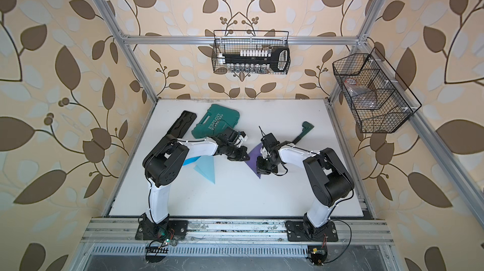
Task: Fold the square paper diagonally
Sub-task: Fold the paper at the center of the board.
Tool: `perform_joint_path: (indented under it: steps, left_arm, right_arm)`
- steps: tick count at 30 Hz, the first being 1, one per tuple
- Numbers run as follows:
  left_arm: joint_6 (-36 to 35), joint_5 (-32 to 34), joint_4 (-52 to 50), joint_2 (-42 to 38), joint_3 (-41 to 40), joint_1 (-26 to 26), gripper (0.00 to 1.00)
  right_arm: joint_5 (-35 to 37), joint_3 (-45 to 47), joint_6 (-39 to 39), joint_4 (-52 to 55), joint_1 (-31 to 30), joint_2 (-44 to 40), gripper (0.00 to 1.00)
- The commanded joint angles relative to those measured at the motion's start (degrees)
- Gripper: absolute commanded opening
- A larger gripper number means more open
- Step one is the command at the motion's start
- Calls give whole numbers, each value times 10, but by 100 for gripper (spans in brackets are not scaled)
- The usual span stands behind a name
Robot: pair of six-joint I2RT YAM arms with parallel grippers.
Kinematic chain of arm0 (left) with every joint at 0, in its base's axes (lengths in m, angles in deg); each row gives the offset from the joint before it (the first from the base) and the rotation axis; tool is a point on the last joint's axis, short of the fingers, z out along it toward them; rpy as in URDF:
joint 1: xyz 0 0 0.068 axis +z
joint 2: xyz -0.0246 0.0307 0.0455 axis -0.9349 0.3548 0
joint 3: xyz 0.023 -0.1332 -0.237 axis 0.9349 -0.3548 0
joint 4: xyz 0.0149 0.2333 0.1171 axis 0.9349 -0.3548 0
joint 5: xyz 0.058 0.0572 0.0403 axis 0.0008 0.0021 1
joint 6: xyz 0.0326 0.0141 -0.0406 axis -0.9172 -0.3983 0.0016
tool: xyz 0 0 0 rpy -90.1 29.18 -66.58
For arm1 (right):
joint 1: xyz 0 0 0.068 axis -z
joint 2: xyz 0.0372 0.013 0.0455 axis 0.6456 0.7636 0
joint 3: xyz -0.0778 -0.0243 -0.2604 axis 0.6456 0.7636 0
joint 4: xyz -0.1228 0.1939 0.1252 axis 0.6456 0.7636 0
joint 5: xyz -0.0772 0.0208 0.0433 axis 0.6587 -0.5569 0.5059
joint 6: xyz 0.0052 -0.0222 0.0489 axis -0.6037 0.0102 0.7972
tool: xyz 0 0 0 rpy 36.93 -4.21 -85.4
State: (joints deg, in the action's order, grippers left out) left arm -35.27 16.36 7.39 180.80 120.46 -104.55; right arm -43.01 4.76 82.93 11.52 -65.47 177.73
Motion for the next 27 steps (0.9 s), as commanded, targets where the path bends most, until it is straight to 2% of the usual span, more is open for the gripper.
perform_joint_path:
  steps: [1, 8, 16, 27]
  left_arm:
    - [-15, 71, -96, 36, -18, -3, 0]
    - [-16, 72, -97, 34, -18, -3, 0]
    - [-16, 68, -95, 37, -17, -3, 0]
    - [-18, 68, -96, 37, -17, -3, 0]
  right_arm:
    - [29, 31, -17, 35, 8, -10, 0]
    - [35, 56, -28, 41, 17, -24, 0]
    - [3, 24, -6, 23, 11, -81, 0]
    - [-13, -2, 1, 9, -18, -9, 0]
